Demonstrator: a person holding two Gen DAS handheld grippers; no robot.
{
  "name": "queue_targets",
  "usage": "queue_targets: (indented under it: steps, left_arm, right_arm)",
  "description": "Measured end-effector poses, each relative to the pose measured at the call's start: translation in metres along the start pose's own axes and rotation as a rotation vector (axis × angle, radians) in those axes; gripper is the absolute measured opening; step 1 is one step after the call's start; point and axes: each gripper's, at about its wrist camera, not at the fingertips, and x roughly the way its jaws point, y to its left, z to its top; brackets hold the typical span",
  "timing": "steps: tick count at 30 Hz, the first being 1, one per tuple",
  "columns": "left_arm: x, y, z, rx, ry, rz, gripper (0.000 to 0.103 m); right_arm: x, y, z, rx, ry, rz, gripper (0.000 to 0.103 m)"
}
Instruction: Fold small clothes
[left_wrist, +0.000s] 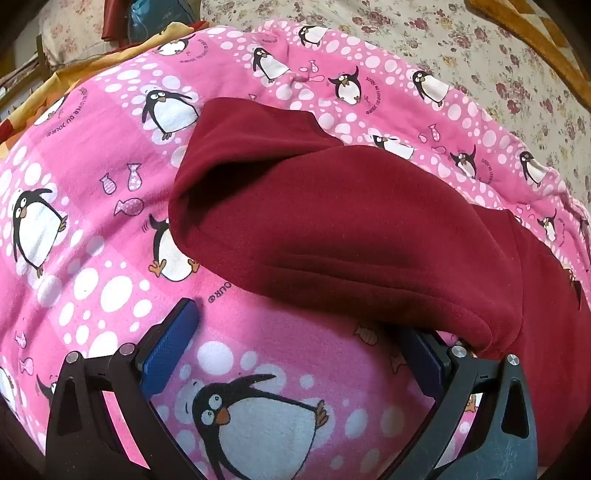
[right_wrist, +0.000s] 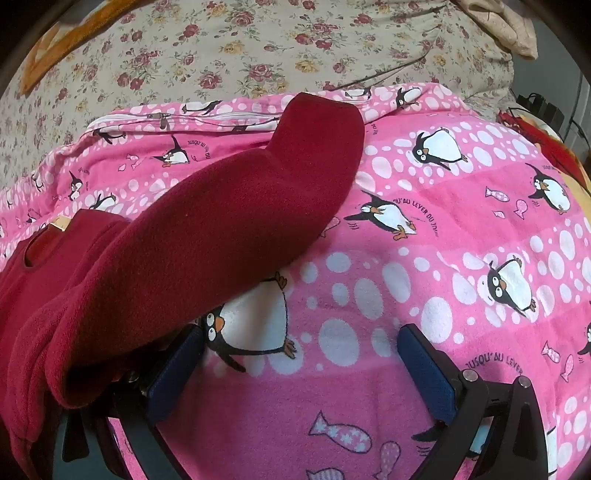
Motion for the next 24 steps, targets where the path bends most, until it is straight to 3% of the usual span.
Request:
queue_targets:
  steps: [24]
  left_arm:
    - [0.0004, -0.0011, 0.0010, -0.001, -0.002, 0.000, 0.103]
  right_arm:
    - [0.0026, 0.0017, 0.0000, 0.003, -0.001, 0.003, 0.103]
